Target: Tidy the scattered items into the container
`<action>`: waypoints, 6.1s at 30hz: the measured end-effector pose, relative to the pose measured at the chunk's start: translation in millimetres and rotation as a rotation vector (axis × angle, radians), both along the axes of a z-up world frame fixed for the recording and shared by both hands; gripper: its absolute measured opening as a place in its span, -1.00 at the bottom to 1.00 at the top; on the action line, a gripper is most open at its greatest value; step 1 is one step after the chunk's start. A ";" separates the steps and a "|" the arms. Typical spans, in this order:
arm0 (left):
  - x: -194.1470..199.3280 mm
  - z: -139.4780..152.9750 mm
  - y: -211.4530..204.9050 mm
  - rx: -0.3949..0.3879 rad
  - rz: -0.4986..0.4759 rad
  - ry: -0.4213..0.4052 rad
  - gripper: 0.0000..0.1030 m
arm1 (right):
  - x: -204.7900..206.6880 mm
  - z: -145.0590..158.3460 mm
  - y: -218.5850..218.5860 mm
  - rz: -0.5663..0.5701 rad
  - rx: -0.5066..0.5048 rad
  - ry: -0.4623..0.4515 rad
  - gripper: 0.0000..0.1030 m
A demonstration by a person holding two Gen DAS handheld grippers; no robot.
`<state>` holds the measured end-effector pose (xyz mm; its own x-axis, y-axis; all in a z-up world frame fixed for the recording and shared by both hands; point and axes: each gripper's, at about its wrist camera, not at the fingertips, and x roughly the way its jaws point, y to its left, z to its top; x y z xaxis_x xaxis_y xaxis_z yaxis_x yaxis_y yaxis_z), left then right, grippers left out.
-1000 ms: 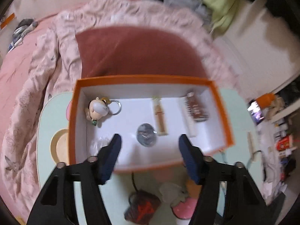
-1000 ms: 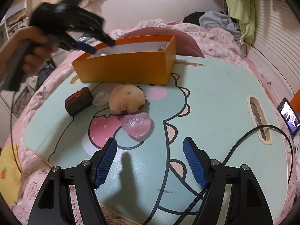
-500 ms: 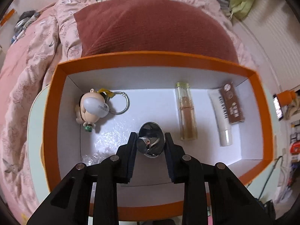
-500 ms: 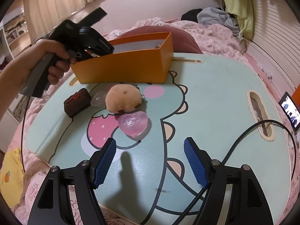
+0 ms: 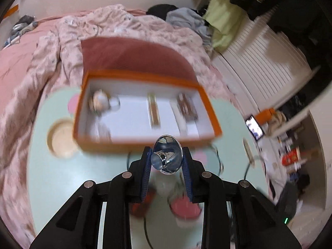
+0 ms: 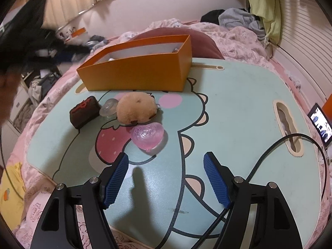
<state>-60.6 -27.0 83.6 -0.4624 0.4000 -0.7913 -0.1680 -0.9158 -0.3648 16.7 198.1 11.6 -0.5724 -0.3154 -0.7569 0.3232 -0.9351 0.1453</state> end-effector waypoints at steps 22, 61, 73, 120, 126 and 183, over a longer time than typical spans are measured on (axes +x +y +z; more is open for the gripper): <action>48.0 -37.5 0.5 -0.094 0.070 0.079 -0.17 | -0.1 -0.7 -1.9 0.001 0.013 -0.001 0.46; 102.6 -83.4 2.2 -0.332 0.184 0.149 0.99 | -191.2 79.2 -83.2 0.084 -0.034 -0.248 -0.13; 103.6 -83.3 1.0 -0.322 0.185 0.155 0.99 | -244.2 2.0 -148.2 0.027 0.228 -0.385 -0.67; 103.5 -82.9 1.8 -0.326 0.184 0.155 0.99 | 5.9 -0.3 -32.2 0.035 0.082 -0.040 0.09; 102.9 -83.2 1.3 -0.326 0.183 0.153 0.99 | 5.1 -2.1 -31.6 0.043 0.088 -0.039 0.16; -143.1 -65.8 81.1 0.307 0.071 -0.267 -0.42 | 6.2 2.5 -2.4 -0.017 -0.064 -0.044 0.25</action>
